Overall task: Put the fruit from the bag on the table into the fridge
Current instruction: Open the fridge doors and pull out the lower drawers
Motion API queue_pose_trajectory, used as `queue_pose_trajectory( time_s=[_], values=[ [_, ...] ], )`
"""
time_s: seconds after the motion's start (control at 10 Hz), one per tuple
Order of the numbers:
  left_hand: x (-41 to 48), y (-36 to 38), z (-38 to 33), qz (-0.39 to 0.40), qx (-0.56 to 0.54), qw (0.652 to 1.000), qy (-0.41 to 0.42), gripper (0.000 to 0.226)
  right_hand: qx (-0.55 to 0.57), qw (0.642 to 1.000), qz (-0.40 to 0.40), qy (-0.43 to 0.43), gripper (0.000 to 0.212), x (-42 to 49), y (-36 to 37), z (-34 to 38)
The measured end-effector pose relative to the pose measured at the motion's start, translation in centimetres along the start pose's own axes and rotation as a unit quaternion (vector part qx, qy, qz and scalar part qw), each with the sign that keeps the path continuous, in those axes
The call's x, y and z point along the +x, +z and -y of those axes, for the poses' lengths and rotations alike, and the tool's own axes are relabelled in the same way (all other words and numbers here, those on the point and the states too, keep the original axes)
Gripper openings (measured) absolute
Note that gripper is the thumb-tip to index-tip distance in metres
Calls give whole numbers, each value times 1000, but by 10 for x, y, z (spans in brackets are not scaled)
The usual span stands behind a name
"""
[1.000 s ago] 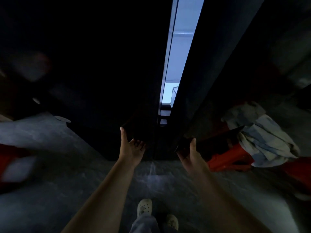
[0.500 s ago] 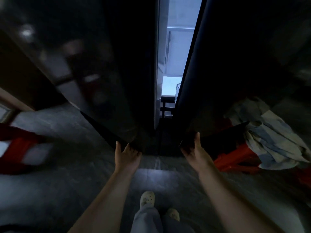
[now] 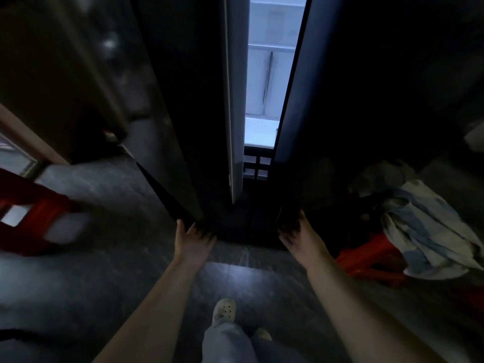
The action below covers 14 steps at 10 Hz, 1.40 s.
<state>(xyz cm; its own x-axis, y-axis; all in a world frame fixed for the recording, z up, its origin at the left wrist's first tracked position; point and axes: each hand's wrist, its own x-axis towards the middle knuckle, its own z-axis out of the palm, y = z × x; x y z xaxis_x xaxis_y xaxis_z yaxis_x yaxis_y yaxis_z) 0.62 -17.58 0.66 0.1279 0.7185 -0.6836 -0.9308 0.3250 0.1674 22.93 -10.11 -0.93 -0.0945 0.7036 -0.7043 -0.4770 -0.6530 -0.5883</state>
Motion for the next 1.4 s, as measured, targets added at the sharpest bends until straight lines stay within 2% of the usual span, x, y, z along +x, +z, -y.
queue_pose_trajectory(
  time_s=[0.1, 0.2, 0.3, 0.4, 0.5, 0.6, 0.7, 0.9, 1.0, 1.2, 1.4],
  values=[
    [-21, 14, 18, -221, 483, 754, 387, 47, -173, 985, -7, 13, 46, -11, 4, -17],
    [-28, 12, 37, -180, 591, 553, 559, 62, -335, 934, 95, -77, 32, -27, 23, -16],
    [-30, 10, 30, -130, 731, 275, 611, 67, -420, 861, 162, -236, 41, -44, 56, 3],
    [-35, 29, 19, -117, 793, 128, 584, 70, -387, 838, 194, -332, 51, -54, 90, 25],
    [-40, 39, 11, -161, 811, 105, 553, 79, -407, 805, 180, -392, 61, -51, 114, 42],
    [-43, 44, 10, -206, 820, 89, 527, 85, -417, 800, 167, -398, 71, -44, 126, 50],
    [-46, 47, 15, -224, 825, 94, 510, 86, -432, 792, 180, -393, 73, -39, 129, 51],
    [-54, 49, 19, -226, 832, 126, 492, 82, -417, 798, 178, -396, 66, -43, 128, 49],
    [-62, 50, 24, -229, 820, 160, 500, 76, -402, 801, 194, -399, 59, -45, 127, 46],
    [-67, 54, 31, -167, 806, 177, 540, 72, -369, 802, 263, -389, 43, -57, 124, 43],
    [-71, 49, 26, -152, 807, 190, 537, 72, -425, 754, 302, -399, 35, -66, 124, 41]
  ],
)
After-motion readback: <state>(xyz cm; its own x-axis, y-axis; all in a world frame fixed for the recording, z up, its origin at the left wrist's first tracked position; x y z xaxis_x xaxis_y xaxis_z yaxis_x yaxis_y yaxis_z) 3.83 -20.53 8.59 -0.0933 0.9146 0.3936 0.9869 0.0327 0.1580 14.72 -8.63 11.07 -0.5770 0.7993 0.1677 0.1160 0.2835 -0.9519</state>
